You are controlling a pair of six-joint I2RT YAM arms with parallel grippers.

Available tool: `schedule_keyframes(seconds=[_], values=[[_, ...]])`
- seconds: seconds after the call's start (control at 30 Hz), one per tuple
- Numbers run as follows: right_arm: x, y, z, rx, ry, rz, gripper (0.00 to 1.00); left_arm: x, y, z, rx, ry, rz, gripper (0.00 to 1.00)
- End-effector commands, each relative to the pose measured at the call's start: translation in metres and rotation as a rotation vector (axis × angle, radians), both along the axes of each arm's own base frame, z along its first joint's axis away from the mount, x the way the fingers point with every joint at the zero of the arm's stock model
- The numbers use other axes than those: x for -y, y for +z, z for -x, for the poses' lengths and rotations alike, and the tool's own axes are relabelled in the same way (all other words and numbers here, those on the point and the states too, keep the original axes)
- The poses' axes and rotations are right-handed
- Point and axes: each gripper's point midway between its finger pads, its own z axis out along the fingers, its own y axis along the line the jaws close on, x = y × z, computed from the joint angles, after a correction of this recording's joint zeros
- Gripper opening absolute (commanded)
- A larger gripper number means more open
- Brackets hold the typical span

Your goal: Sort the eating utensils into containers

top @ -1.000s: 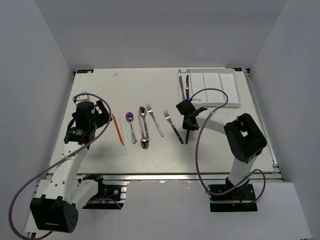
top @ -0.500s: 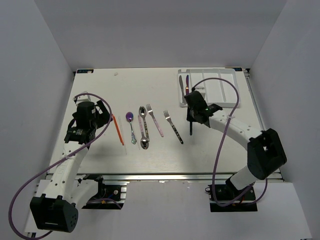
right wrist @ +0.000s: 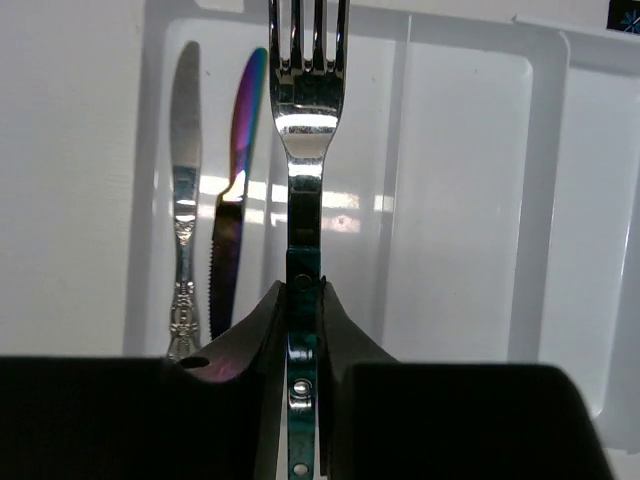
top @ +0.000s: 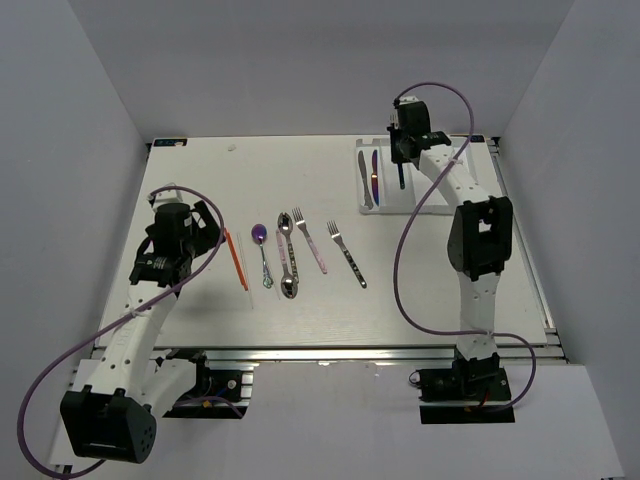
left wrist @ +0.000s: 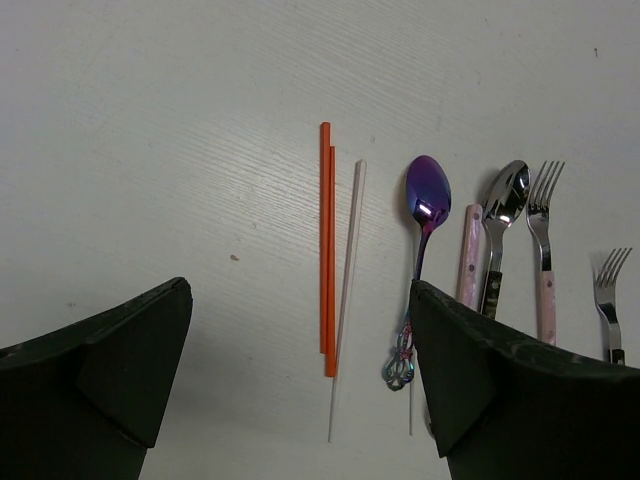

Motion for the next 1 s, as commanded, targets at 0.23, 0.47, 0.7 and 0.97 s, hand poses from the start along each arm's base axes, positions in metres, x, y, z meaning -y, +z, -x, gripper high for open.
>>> schedule_keyframes(seconds=[0.23, 0.47, 0.7, 0.97], values=[[0.011, -0.032, -0.039, -0.015, 0.056, 0.055, 0.05, 0.002, -0.009, -0.002, -0.023, -0.013, -0.004, 0.98], [0.008, -0.037, -0.039, -0.022, 0.062, 0.013, 0.67, 0.003, -0.011, -0.003, -0.03, -0.019, -0.002, 0.98], [-0.012, -0.005, -0.01, -0.037, 0.077, -0.059, 0.82, 0.003, -0.009, -0.002, -0.025, -0.02, -0.003, 0.98], [-0.1, -0.038, 0.14, -0.175, 0.292, -0.049, 0.79, 0.003, -0.009, -0.002, -0.026, -0.017, -0.003, 0.98]])
